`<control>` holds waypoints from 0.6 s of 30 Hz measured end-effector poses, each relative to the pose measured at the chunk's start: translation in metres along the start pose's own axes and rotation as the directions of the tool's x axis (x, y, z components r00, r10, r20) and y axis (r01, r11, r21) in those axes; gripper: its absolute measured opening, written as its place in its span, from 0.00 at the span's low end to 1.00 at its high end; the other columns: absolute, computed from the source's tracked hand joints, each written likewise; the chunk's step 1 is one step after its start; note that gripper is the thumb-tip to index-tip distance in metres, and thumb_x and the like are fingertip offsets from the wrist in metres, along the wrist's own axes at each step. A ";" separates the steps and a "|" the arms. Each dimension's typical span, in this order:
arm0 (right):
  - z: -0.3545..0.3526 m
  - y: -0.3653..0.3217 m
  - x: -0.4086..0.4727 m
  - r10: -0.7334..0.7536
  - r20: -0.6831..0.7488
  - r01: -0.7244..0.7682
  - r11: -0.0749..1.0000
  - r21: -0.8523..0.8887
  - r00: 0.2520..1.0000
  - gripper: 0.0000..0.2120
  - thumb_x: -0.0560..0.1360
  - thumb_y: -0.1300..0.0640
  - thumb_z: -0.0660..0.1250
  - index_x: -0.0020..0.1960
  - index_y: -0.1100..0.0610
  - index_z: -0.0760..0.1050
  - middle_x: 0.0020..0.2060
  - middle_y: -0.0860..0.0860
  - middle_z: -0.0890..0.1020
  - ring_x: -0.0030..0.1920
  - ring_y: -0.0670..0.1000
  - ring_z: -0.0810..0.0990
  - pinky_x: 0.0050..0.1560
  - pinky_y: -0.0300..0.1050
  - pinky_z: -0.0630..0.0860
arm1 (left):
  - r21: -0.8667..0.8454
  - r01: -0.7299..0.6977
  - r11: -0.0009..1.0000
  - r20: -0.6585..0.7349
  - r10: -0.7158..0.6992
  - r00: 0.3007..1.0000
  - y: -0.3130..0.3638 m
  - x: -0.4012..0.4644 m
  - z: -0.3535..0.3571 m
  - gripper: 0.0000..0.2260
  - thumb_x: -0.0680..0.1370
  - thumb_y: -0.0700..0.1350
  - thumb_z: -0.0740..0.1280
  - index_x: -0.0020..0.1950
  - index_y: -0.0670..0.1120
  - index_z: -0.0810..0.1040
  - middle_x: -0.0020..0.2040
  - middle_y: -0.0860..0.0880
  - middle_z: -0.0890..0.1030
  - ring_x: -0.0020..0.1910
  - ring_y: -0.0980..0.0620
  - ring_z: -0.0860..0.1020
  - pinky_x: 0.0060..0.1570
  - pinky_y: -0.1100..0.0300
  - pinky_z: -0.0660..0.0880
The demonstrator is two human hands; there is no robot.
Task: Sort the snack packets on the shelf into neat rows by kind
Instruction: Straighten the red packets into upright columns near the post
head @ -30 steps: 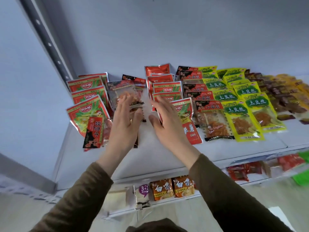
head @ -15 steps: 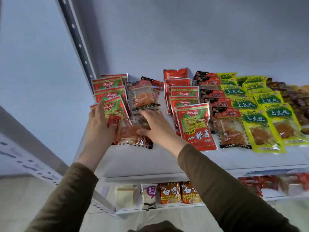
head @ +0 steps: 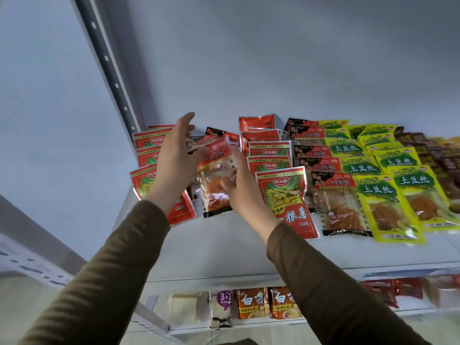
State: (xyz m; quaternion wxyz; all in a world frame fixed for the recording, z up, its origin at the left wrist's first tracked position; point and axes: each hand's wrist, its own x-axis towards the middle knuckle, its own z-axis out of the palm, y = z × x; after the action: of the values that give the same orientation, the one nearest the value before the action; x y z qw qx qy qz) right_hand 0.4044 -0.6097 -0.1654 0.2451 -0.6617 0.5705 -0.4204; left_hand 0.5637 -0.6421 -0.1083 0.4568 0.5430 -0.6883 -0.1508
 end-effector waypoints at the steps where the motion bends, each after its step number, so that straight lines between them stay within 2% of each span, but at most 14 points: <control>1: 0.002 0.001 0.002 0.045 0.003 -0.045 0.998 0.040 0.999 0.41 0.80 0.64 0.66 0.80 0.39 0.47 0.48 0.51 0.79 0.38 0.36 0.77 0.35 0.30 0.75 | 0.083 0.022 0.996 0.014 -0.023 1.000 -0.002 -0.002 0.006 0.32 0.80 0.49 0.72 0.80 0.55 0.60 0.74 0.50 0.74 0.71 0.50 0.73 0.69 0.50 0.72; 2: 0.005 0.001 0.004 0.081 0.016 -0.082 0.995 0.062 0.997 0.39 0.81 0.64 0.64 0.81 0.41 0.47 0.53 0.53 0.79 0.43 0.36 0.78 0.40 0.31 0.76 | 0.220 0.026 0.975 0.054 -0.039 0.998 -0.006 -0.007 0.014 0.32 0.82 0.52 0.68 0.82 0.53 0.57 0.78 0.49 0.68 0.77 0.46 0.67 0.74 0.47 0.65; 3: 0.008 0.001 0.005 0.108 0.026 -0.110 0.992 0.067 0.994 0.37 0.81 0.65 0.63 0.81 0.43 0.48 0.62 0.54 0.76 0.53 0.39 0.80 0.50 0.33 0.76 | 0.380 -0.002 0.925 0.122 -0.048 0.991 -0.011 -0.013 0.022 0.32 0.83 0.56 0.63 0.83 0.51 0.53 0.82 0.47 0.62 0.80 0.44 0.60 0.77 0.45 0.56; 4: 0.010 0.000 0.005 0.134 0.026 -0.136 0.989 0.054 0.991 0.36 0.82 0.65 0.61 0.82 0.46 0.49 0.71 0.54 0.71 0.64 0.47 0.77 0.58 0.36 0.72 | 0.511 -0.050 0.858 0.207 -0.067 0.976 -0.017 -0.019 0.029 0.32 0.85 0.60 0.56 0.84 0.50 0.49 0.84 0.46 0.56 0.83 0.43 0.53 0.79 0.45 0.49; 6: 0.014 -0.001 0.004 0.187 0.018 -0.188 0.981 0.045 0.982 0.32 0.83 0.62 0.60 0.82 0.49 0.50 0.77 0.52 0.64 0.74 0.51 0.67 0.61 0.36 0.63 | 0.638 -0.115 0.762 0.324 -0.129 0.937 -0.028 -0.025 0.041 0.33 0.84 0.64 0.45 0.84 0.49 0.43 0.85 0.43 0.50 0.83 0.43 0.45 0.81 0.44 0.40; 8: 0.013 -0.007 0.010 0.231 0.042 -0.234 0.962 0.141 0.972 0.29 0.84 0.58 0.58 0.82 0.49 0.52 0.79 0.49 0.62 0.76 0.49 0.63 0.62 0.34 0.62 | 0.670 -0.120 0.733 0.353 -0.171 0.920 -0.034 -0.024 0.047 0.33 0.83 0.66 0.39 0.84 0.51 0.41 0.84 0.42 0.51 0.83 0.43 0.45 0.80 0.44 0.37; 11: 0.008 -0.020 0.044 0.317 0.095 -0.330 0.923 0.199 0.944 0.27 0.85 0.53 0.55 0.82 0.51 0.52 0.80 0.50 0.59 0.78 0.52 0.61 0.70 0.46 0.64 | 0.693 -0.189 0.696 0.366 -0.115 0.923 -0.037 -0.030 0.054 0.32 0.82 0.66 0.39 0.84 0.53 0.44 0.84 0.43 0.54 0.83 0.43 0.51 0.80 0.42 0.36; 13: 0.009 -0.025 0.072 0.363 0.138 -0.381 0.914 0.138 0.922 0.27 0.85 0.55 0.56 0.82 0.54 0.52 0.79 0.53 0.61 0.76 0.55 0.64 0.63 0.44 0.65 | 0.694 -0.198 0.692 0.356 -0.091 0.930 -0.038 -0.037 0.056 0.32 0.83 0.66 0.40 0.84 0.53 0.45 0.84 0.42 0.56 0.83 0.42 0.53 0.80 0.41 0.37; 15: 0.012 -0.028 0.095 0.423 0.169 -0.441 0.893 0.091 0.890 0.28 0.84 0.59 0.59 0.81 0.56 0.53 0.76 0.56 0.66 0.68 0.54 0.70 0.56 0.43 0.67 | 0.699 -0.204 0.685 0.354 -0.084 0.931 -0.038 -0.042 0.058 0.32 0.83 0.65 0.40 0.84 0.53 0.45 0.83 0.41 0.56 0.83 0.41 0.52 0.80 0.41 0.37; 16: 0.015 -0.027 0.104 0.452 0.172 -0.469 0.880 0.076 0.875 0.29 0.83 0.59 0.60 0.81 0.58 0.54 0.74 0.57 0.68 0.63 0.52 0.72 0.55 0.44 0.69 | 0.702 -0.205 0.681 0.350 -0.080 0.933 -0.037 -0.044 0.058 0.32 0.83 0.65 0.40 0.84 0.52 0.45 0.83 0.41 0.56 0.83 0.41 0.52 0.80 0.41 0.37; 18: 0.018 -0.025 0.116 0.501 0.140 -0.511 0.859 0.044 0.854 0.30 0.81 0.59 0.64 0.80 0.59 0.56 0.70 0.58 0.72 0.62 0.54 0.74 0.57 0.47 0.74 | 0.705 -0.195 0.682 0.330 -0.072 0.941 -0.037 -0.046 0.058 0.32 0.83 0.65 0.40 0.85 0.52 0.46 0.84 0.41 0.55 0.83 0.41 0.51 0.80 0.41 0.36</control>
State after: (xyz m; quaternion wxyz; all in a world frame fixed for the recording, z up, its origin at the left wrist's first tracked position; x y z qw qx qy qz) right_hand 0.4328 -0.7184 -0.1224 0.4080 -0.5028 0.6909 -0.3216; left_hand 0.5394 -0.6317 -0.1868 0.0855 0.6222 -0.7757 0.0618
